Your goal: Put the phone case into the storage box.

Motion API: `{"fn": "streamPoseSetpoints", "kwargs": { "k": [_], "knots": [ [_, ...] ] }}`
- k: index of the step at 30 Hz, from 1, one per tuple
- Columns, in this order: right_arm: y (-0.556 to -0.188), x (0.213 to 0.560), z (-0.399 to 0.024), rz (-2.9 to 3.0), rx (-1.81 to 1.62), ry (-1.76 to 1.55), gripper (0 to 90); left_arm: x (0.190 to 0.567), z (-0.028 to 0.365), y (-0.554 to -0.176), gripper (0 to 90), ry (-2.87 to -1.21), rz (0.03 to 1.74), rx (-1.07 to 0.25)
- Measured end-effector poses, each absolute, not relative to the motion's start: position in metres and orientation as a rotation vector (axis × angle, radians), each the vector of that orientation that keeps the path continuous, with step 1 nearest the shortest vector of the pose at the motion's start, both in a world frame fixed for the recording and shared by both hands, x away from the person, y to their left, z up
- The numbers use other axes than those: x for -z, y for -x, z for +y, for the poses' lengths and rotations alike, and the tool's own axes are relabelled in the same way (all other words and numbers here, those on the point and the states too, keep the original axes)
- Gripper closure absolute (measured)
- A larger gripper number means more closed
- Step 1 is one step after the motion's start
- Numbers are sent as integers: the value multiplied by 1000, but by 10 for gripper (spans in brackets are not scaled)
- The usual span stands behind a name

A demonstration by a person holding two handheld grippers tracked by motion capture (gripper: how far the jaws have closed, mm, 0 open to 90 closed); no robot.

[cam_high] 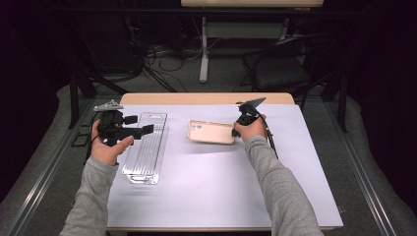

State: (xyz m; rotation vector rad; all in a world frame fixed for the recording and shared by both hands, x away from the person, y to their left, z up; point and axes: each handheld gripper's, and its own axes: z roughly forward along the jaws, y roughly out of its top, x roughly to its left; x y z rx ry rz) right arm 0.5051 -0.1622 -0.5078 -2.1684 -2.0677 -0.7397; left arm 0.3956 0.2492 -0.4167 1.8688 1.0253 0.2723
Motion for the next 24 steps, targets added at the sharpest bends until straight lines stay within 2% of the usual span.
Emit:
{"fn": "streamPoseSetpoints", "kwargs": {
  "k": [24],
  "knots": [
    [-469,486,-176,-2094,1091,2037,875,414,228,-387,152,-1868,952,-323]
  ]
}}
